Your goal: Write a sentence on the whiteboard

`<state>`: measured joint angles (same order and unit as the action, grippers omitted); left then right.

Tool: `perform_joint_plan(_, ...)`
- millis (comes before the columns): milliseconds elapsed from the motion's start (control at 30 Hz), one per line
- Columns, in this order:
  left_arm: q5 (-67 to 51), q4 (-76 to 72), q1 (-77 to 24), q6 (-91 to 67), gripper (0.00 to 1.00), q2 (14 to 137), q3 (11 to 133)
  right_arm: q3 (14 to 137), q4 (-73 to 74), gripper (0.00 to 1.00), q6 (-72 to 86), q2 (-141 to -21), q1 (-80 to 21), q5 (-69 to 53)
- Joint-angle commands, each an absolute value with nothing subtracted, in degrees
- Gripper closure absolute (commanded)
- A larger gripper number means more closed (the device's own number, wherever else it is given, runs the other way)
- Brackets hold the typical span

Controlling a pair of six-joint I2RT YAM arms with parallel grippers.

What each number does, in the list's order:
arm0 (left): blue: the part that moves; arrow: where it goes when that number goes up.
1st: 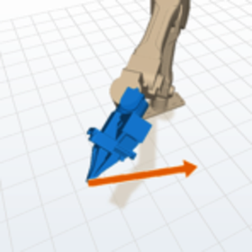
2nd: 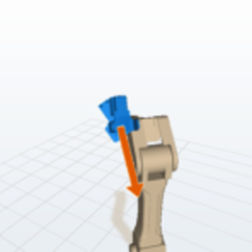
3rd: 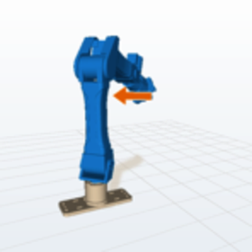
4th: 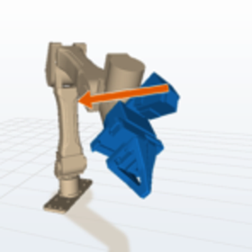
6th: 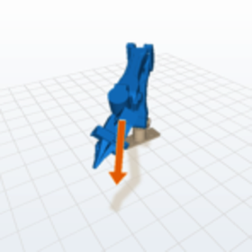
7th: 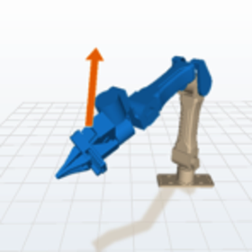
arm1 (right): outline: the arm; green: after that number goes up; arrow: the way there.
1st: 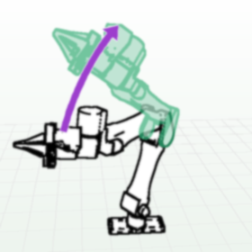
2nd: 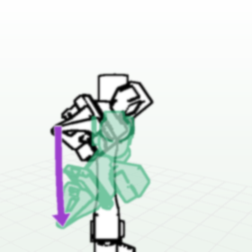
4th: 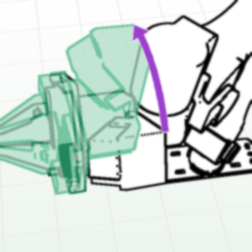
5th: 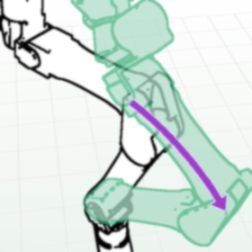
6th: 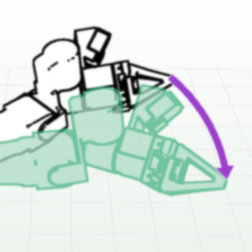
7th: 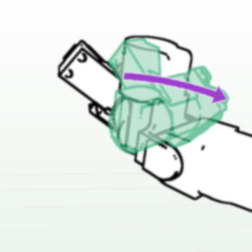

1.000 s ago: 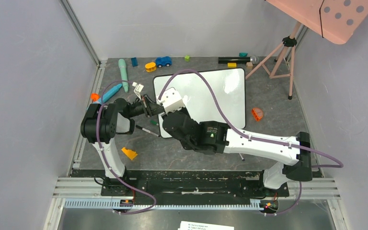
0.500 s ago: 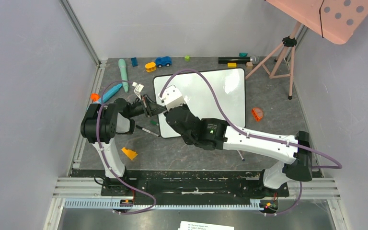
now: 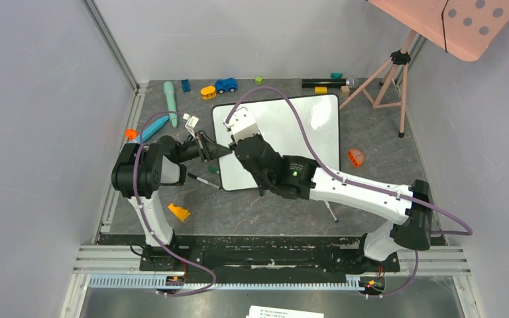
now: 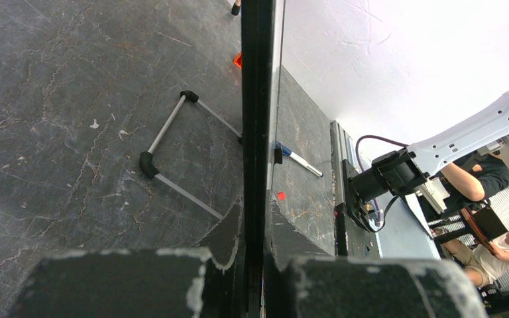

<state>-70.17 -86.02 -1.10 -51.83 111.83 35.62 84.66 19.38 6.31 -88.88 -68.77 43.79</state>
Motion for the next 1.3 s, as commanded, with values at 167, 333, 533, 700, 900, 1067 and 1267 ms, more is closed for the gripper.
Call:
perform_joint_plan(167,-68.95,-89.21,-2.07,-46.58,0.98,112.18,34.66,88.15,14.92,1.00,5.43,-90.28,-67.01,38.40)
perform_joint_plan(333,-69.01,-89.21,-2.06,-46.58,0.98,112.13,34.69,88.42,13.66,1.00,5.62,-91.25,-65.55,37.14)
perform_joint_plan(533,-69.05,-89.21,-2.19,-46.60,0.98,112.29,34.87,89.86,12.40,1.00,5.01,-93.72,-63.49,35.50)
perform_joint_plan(700,-69.00,-89.21,-2.30,-46.58,0.98,112.28,34.87,91.91,11.64,1.00,4.03,-96.09,-62.26,34.50)
perform_joint_plan(900,-69.00,-89.21,-2.34,-46.67,0.98,112.39,34.98,92.29,9.58,1.00,3.13,-98.26,-61.33,33.70)
perform_joint_plan(1067,-69.13,-89.21,-2.31,-46.68,0.98,112.44,35.07,90.41,6.86,1.00,2.64,-98.59,-61.31,32.31)
perform_joint_plan(1267,-69.21,-89.21,-2.55,-46.77,0.98,112.59,35.31,82.41,0.78,1.00,2.13,-94.53,-61.26,29.45)
